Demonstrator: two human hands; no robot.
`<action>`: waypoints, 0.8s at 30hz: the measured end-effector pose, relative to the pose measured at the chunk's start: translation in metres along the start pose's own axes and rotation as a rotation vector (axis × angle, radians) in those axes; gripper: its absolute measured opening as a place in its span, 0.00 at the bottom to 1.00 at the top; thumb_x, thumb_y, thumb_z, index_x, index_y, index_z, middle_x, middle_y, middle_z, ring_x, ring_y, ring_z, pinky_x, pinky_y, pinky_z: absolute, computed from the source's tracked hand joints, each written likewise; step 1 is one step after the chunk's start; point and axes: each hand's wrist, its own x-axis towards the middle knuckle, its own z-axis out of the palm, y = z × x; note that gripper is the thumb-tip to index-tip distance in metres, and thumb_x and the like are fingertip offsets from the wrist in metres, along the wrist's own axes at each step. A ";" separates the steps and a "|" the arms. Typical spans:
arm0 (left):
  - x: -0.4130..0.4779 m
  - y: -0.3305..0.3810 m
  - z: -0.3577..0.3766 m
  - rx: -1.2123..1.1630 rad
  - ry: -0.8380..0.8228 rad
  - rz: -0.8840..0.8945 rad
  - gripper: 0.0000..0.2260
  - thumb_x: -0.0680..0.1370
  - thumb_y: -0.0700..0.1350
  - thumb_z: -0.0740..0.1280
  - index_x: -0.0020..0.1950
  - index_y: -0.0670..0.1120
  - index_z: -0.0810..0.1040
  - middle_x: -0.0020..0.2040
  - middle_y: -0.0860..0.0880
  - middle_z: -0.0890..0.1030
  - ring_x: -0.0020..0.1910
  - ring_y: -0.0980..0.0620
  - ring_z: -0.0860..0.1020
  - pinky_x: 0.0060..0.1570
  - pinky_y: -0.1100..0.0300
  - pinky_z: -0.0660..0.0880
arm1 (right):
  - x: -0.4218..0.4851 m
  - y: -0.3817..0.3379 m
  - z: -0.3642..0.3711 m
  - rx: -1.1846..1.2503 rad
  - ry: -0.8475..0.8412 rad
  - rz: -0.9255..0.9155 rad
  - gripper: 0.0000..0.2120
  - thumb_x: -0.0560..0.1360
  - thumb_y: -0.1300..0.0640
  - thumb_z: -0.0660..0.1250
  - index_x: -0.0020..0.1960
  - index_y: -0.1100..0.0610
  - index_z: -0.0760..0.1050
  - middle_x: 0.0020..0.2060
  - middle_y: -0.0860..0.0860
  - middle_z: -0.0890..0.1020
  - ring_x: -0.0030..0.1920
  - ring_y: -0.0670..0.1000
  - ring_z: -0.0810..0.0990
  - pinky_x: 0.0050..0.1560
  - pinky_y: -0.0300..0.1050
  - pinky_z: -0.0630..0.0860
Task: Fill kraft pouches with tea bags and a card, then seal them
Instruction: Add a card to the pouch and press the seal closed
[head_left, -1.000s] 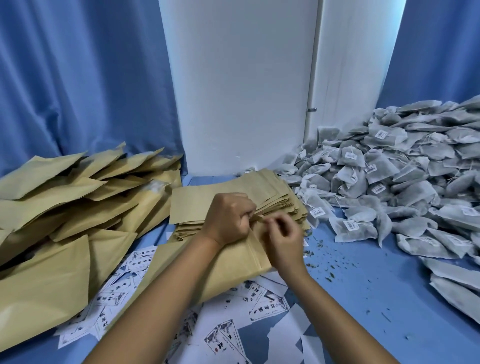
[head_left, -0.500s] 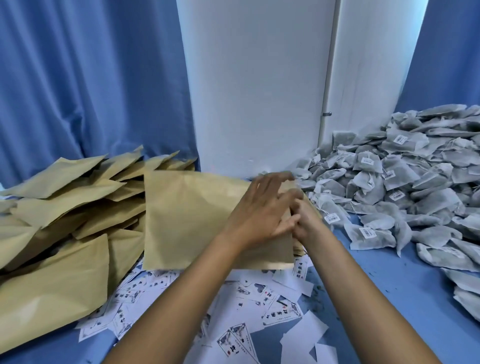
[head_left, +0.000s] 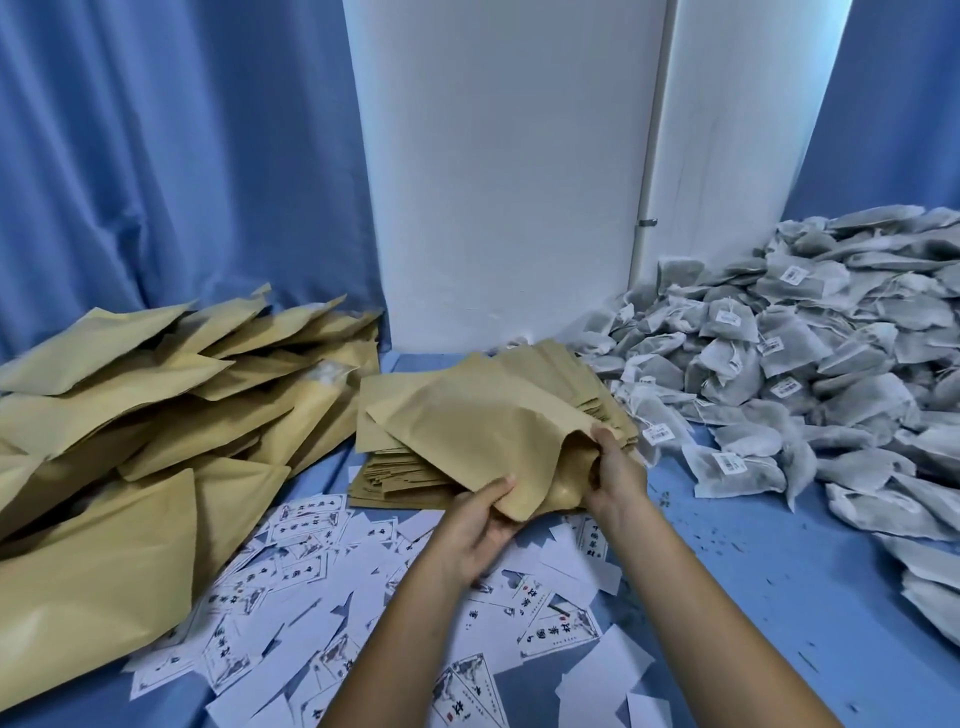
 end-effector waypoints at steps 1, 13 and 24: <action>0.002 0.000 -0.001 0.048 0.039 0.015 0.16 0.77 0.31 0.63 0.64 0.30 0.70 0.55 0.34 0.79 0.48 0.42 0.79 0.40 0.54 0.81 | 0.005 0.000 -0.003 -0.087 0.026 -0.040 0.08 0.73 0.61 0.71 0.39 0.59 0.72 0.46 0.63 0.81 0.40 0.55 0.78 0.43 0.47 0.78; 0.005 -0.004 -0.022 0.319 0.239 0.152 0.11 0.76 0.29 0.64 0.57 0.38 0.75 0.51 0.43 0.82 0.46 0.47 0.81 0.34 0.59 0.76 | 0.022 0.002 -0.028 -0.432 -0.072 -0.195 0.10 0.70 0.63 0.73 0.50 0.63 0.77 0.39 0.56 0.81 0.30 0.50 0.80 0.26 0.39 0.76; 0.004 -0.012 -0.018 0.534 0.323 0.280 0.08 0.77 0.33 0.64 0.49 0.45 0.79 0.45 0.47 0.83 0.42 0.50 0.80 0.34 0.64 0.75 | 0.019 0.015 -0.038 -0.449 -0.074 -0.151 0.11 0.69 0.67 0.74 0.32 0.63 0.73 0.34 0.61 0.81 0.34 0.58 0.80 0.42 0.52 0.80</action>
